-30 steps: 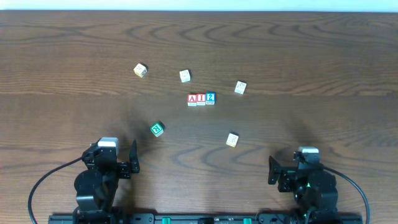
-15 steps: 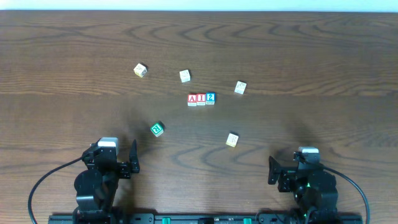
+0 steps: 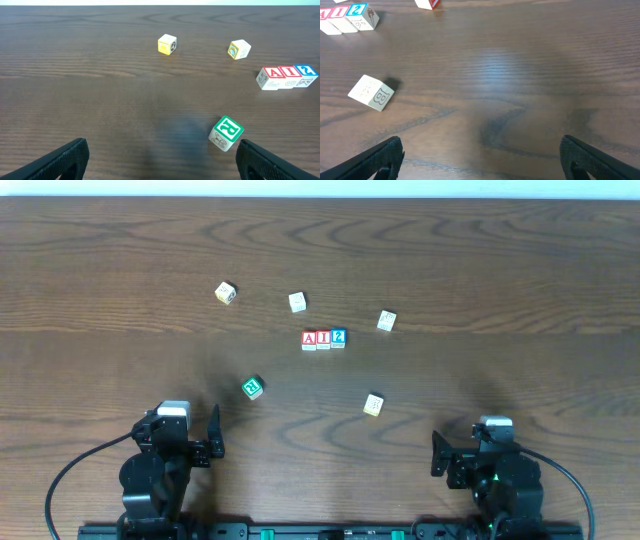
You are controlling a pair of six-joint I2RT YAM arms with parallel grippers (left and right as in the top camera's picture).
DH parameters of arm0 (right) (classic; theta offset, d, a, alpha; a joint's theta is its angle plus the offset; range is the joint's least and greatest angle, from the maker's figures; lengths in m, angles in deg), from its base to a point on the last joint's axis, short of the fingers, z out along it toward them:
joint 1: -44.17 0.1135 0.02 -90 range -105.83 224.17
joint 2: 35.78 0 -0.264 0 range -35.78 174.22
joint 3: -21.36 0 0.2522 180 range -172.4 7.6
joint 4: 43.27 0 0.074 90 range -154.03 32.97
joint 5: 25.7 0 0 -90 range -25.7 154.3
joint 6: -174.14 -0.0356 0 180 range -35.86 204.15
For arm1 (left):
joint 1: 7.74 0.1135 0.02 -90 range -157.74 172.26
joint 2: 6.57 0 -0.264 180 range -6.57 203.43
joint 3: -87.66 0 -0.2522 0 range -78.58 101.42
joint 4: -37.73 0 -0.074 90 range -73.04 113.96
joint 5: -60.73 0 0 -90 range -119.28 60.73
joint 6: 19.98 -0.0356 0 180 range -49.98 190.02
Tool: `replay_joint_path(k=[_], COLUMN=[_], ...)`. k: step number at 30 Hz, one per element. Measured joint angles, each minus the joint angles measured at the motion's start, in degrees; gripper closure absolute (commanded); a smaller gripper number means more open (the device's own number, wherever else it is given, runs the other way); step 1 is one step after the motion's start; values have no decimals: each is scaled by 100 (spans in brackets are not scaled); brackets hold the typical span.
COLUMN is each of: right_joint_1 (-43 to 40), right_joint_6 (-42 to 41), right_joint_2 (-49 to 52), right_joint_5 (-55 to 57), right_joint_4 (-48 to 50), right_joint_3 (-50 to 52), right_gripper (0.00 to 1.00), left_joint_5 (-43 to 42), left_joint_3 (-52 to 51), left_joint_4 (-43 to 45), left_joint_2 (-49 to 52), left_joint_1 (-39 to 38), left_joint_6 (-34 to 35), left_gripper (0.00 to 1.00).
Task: Spell out Ai2
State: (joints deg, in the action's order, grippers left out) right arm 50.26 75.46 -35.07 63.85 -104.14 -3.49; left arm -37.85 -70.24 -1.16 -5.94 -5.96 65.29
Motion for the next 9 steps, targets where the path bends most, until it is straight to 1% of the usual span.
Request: replay_joint_path(k=[9], right_joint_1=[-2], right_joint_6=[0], right_joint_2=[0], right_joint_5=[0], right_joint_4=[0], right_joint_3=[0], right_gripper=[1], left_joint_5=[0], left_joint_3=[0], left_joint_4=[0], left_joint_2=[0], left_joint_1=[0], left_joint_6=[0], left_gripper=[5])
